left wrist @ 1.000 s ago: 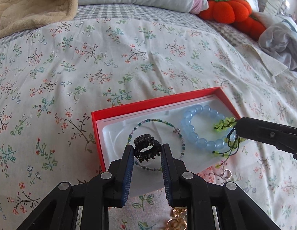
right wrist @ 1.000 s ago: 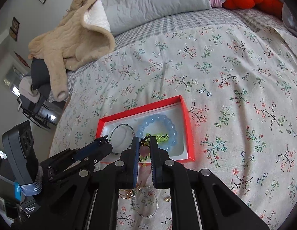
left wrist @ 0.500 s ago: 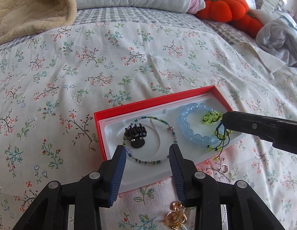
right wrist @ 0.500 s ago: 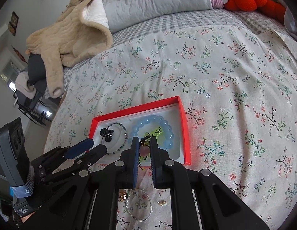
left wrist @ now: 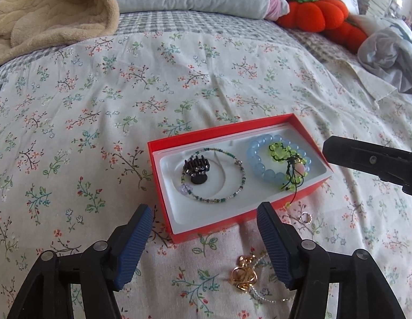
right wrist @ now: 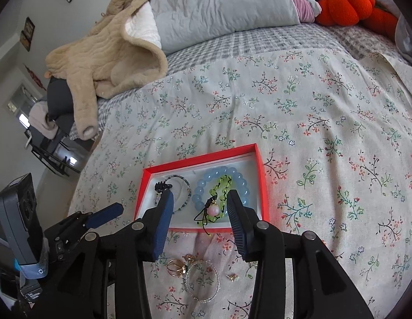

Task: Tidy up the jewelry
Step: 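Place the claw clip and green charm strand into the red box, open both tools, then grasp the gold ring with the left tool and lift it, then carry the gold ring into the box with left tool while right tool carries clear bracelet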

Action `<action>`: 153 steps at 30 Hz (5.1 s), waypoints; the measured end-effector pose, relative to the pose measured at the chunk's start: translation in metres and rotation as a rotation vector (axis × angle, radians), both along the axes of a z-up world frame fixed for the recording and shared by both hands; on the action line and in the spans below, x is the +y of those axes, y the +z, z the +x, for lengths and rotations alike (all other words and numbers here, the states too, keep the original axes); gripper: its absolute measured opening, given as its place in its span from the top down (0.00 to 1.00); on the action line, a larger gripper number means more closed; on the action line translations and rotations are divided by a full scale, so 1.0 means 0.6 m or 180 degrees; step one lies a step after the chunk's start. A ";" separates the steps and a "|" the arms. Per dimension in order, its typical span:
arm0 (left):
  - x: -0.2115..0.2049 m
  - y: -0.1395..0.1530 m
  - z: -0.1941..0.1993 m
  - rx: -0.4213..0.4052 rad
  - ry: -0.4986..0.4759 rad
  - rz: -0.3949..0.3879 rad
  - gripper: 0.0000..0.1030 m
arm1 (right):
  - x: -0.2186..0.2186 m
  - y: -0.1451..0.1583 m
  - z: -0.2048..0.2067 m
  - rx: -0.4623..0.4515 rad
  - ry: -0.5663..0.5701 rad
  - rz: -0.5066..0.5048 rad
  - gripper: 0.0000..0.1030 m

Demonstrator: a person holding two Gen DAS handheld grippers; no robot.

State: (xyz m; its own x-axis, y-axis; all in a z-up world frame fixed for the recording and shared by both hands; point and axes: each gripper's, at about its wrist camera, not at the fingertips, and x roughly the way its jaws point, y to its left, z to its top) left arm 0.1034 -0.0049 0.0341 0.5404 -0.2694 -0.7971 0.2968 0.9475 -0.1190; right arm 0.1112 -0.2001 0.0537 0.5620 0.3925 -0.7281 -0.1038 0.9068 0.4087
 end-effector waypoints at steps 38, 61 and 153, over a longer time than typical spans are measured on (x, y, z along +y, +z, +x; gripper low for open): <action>0.057 -0.071 -0.093 0.0330 -0.0092 0.0396 0.10 | 0.022 -0.094 -0.140 0.0556 0.0308 -0.1035 0.31; -0.050 -0.125 -0.071 0.0489 -0.0654 0.0073 0.62 | 0.006 -0.113 -0.139 0.0702 0.0202 -0.1071 0.31; -0.008 -0.020 0.022 -0.0037 -0.0159 0.0038 0.85 | 0.072 0.039 -0.032 -0.0193 0.0256 -0.0555 0.96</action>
State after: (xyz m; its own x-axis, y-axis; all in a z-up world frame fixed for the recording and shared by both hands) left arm 0.1167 -0.0095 0.0219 0.5359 -0.2869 -0.7941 0.3452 0.9327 -0.1040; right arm 0.0919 -0.1569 0.0772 0.5787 0.3088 -0.7548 -0.1985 0.9510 0.2370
